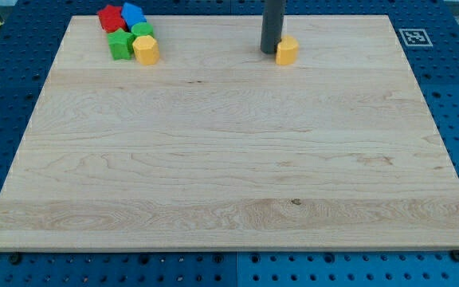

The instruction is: Push yellow hexagon into yellow heart

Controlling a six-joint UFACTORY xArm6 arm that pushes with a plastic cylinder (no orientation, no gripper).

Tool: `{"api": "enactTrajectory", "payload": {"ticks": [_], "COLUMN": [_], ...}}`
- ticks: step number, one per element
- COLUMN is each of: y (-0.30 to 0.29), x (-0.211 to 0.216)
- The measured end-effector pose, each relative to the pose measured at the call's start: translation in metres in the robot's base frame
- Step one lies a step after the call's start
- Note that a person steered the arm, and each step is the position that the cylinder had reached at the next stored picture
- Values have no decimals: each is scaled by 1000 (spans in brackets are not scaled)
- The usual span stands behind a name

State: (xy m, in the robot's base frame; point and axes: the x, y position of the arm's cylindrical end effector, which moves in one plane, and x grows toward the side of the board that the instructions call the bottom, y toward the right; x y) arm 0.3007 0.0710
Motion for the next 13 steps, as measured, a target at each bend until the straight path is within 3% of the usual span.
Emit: {"api": "enactTrajectory", "payload": {"ticks": [1, 2, 5, 9, 11, 13], "y": [17, -19, -224, -238, -287, -275], "x": [30, 54, 50, 19, -7, -7]}}
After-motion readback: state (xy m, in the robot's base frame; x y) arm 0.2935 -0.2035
